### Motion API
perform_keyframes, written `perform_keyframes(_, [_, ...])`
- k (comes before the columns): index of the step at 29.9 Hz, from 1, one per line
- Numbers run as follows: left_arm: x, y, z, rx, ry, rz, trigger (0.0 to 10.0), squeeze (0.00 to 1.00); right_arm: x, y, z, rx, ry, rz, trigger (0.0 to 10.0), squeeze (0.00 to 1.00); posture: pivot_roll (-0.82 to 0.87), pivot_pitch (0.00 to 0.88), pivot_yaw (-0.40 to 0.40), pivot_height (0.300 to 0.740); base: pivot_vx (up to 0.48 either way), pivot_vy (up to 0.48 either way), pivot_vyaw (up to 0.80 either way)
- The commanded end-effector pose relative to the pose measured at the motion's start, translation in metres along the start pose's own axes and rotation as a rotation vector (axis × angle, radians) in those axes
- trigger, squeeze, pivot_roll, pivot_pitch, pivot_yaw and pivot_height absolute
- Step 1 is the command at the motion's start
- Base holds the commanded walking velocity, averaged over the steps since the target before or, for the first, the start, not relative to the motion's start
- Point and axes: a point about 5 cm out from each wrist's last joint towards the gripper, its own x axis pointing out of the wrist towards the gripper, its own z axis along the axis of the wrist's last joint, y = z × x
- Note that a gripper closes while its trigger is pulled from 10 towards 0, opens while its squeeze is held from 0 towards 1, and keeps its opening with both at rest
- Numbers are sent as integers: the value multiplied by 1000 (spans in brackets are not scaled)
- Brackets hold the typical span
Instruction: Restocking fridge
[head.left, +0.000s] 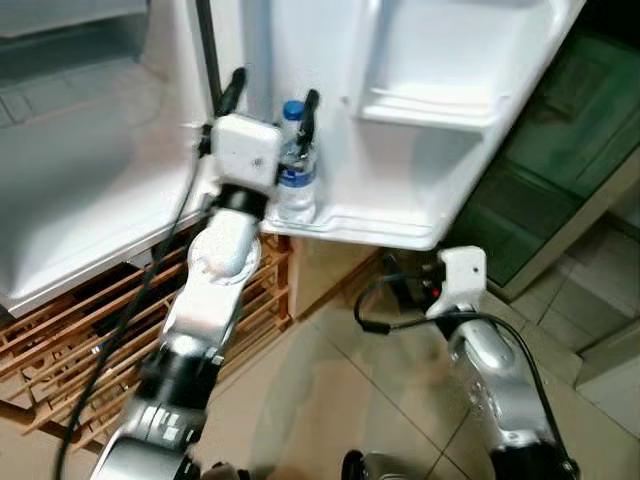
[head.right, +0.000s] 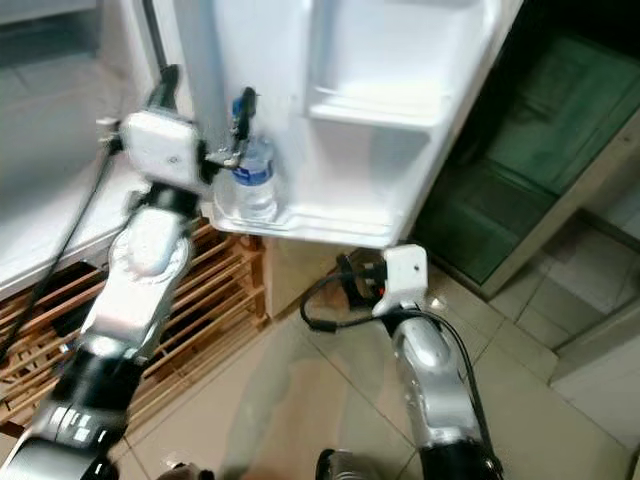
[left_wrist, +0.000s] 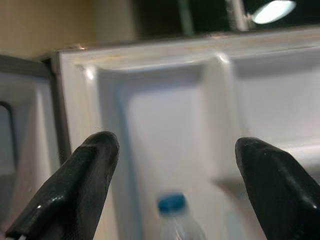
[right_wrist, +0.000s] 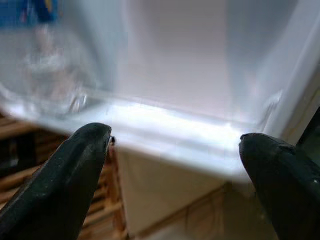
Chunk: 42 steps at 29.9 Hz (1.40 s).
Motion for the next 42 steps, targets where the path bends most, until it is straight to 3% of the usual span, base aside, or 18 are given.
perform_keyframes(1, [-11, -3, -7, -17, 37, -67, 10000, 0, 1, -6, 1, 10, -15, -24, 10000, 0, -59, 0, -48, 740, 0, 0, 0])
perform_keyframes(5, [-32, 5, -28, -163, 173, 34, 10000, 0, 2, -15, 2, 1, -16, -35, 10000, 0, -61, 0, -61, 740, 0, -323, 0])
perform_keyframes(12, [-30, 0, -37, -260, 231, 108, 10000, 0, 4, -25, 5, -3, -40, -67, 10000, 0, -85, 0, -62, 740, 0, -472, 0])
perform_keyframes(19, [-38, 5, -65, -369, 369, 206, 10000, 0, 4, -28, 8, -16, -58, -81, 10000, 0, -138, 0, -35, 740, 0, -472, 0])
perform_keyframes(25, [-41, 1, -67, -334, 375, 169, 10000, 0, 0, -32, 4, -20, -51, -96, 10000, 0, -135, 0, -35, 740, 0, -472, 0])
perform_keyframes(35, [-43, 6, -71, -319, 399, 195, 10000, 0, 1, -28, -2, -29, -25, -87, 10000, 0, -113, 0, -36, 740, 0, -447, 254])
perform_keyframes(42, [-43, 7, -82, -176, 486, 202, 10000, 0, 4, -22, -2, -29, -22, -57, 10000, 0, -106, 0, -41, 740, 0, 0, 573])
